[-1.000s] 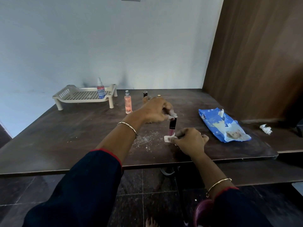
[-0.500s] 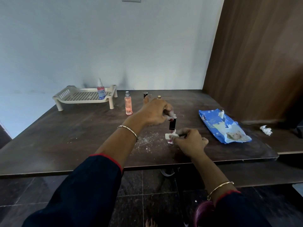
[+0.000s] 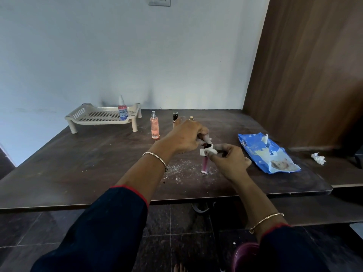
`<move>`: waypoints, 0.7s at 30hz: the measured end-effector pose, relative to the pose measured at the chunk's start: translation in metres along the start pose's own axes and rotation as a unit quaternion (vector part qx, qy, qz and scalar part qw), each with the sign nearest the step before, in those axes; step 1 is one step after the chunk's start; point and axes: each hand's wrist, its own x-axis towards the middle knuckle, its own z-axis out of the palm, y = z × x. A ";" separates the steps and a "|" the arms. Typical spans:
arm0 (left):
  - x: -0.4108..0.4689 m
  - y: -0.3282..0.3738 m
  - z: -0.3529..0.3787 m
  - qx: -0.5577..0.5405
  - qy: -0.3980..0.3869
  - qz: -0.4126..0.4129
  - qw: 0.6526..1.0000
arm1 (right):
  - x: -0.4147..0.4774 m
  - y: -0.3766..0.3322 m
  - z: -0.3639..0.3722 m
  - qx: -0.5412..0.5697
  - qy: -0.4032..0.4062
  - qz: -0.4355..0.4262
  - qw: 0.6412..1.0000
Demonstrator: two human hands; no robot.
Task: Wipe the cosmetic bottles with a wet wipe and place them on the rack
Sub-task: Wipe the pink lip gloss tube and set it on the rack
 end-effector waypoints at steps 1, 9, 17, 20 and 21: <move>-0.001 0.000 0.001 -0.001 0.001 0.003 1.000 | -0.001 0.002 0.001 -0.026 0.008 0.006 1.000; -0.001 -0.001 0.005 0.008 0.006 0.008 1.000 | -0.001 0.005 -0.005 -0.096 -0.036 0.005 0.995; -0.011 0.010 0.005 0.029 0.023 -0.018 0.999 | -0.007 0.004 -0.001 -0.206 -0.059 0.010 0.977; -0.019 0.011 0.013 0.016 0.063 -0.029 0.997 | -0.012 0.000 0.003 -0.239 -0.041 0.004 0.970; -0.020 0.009 0.018 -0.008 0.080 -0.038 0.996 | -0.014 -0.002 0.003 -0.250 -0.032 0.001 0.968</move>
